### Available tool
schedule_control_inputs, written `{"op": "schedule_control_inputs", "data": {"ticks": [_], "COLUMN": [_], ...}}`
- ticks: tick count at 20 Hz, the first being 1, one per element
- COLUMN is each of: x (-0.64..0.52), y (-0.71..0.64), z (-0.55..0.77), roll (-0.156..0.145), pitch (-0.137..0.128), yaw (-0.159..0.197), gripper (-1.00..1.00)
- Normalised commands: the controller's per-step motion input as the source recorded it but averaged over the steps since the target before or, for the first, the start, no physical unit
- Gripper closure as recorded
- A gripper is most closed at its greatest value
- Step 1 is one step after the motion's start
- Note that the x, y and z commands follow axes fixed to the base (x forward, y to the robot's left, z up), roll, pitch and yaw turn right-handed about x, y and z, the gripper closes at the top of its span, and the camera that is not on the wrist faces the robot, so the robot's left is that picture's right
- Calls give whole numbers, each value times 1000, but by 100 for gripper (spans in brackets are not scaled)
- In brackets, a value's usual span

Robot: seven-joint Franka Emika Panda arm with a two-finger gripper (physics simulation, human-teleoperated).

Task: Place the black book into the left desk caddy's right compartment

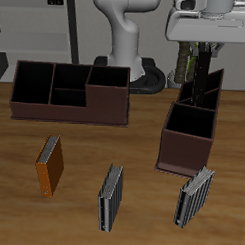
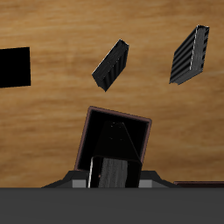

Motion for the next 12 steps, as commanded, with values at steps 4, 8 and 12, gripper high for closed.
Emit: {"op": "schedule_control_inputs", "data": {"ticks": [4,8,12], "x": [66,73,104], "y": [92,-17,-156], "z": [-140,-154,-154], "roll": [2,-1,-24], "pitch": [16,26,-2], "yaw": [-13,2,16], "gripper": [100,100,100]}}
